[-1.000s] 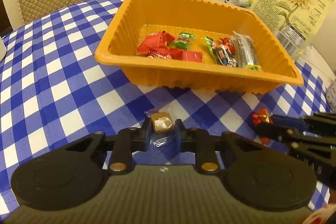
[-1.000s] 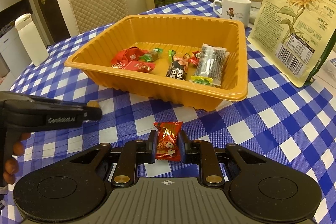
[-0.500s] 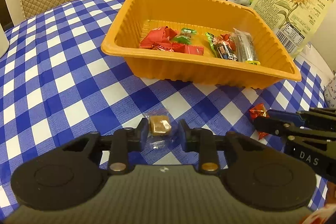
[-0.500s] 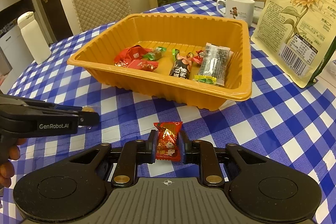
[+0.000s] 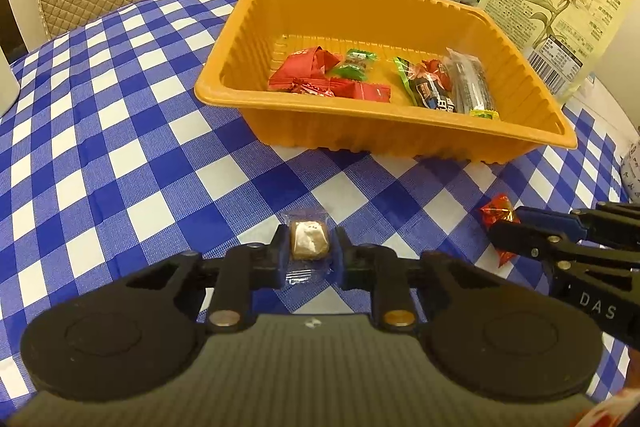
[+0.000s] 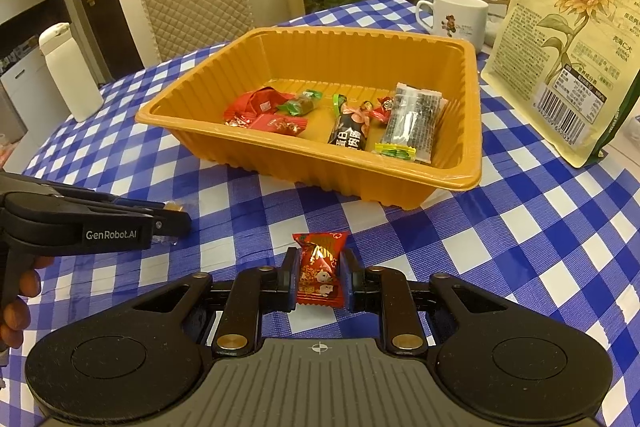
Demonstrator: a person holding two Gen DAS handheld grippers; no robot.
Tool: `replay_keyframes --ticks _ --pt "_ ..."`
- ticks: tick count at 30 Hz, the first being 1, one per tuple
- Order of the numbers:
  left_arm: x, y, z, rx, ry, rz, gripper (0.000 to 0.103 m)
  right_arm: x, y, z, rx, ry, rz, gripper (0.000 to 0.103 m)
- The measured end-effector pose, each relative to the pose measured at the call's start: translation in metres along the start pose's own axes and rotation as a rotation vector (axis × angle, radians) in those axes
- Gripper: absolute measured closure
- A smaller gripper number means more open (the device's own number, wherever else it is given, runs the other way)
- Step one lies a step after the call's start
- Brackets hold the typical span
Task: Organize snacks
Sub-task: 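Carry both candies over the orange tray and open both tools to drop them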
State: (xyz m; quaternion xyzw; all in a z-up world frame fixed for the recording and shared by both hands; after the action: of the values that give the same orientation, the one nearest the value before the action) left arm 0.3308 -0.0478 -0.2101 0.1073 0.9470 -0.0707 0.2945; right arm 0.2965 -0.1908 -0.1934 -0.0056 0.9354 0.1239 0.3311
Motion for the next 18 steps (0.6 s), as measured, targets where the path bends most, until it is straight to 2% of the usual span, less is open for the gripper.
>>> replay_keyframes --ticks 8,14,18 --pt "0.008 -0.004 -0.019 0.017 -0.006 -0.002 0.084 0.001 0.003 -0.009 -0.011 -0.011 0.003 0.081" --pt "0.008 -0.006 -0.051 0.030 -0.039 -0.009 0.084 -0.004 0.009 -0.025 -0.039 -0.032 0.005 0.081" --pt "-0.003 -0.008 -0.071 0.034 -0.075 0.007 0.084 -0.013 0.016 -0.037 -0.072 -0.056 0.005 0.081"
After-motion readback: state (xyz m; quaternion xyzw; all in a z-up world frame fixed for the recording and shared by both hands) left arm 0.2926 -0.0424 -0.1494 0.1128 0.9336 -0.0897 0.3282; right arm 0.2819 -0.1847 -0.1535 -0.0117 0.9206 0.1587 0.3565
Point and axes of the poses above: each gripper's, at about its wrist camera, not at the fingertips, and z roughly the way its jaws point, y to its left, x to its underside, the point moved 10 cm from there along z, roughly the way its jaws point, and after that the axes turned 2 degrees about z, right-handed, at the moved point
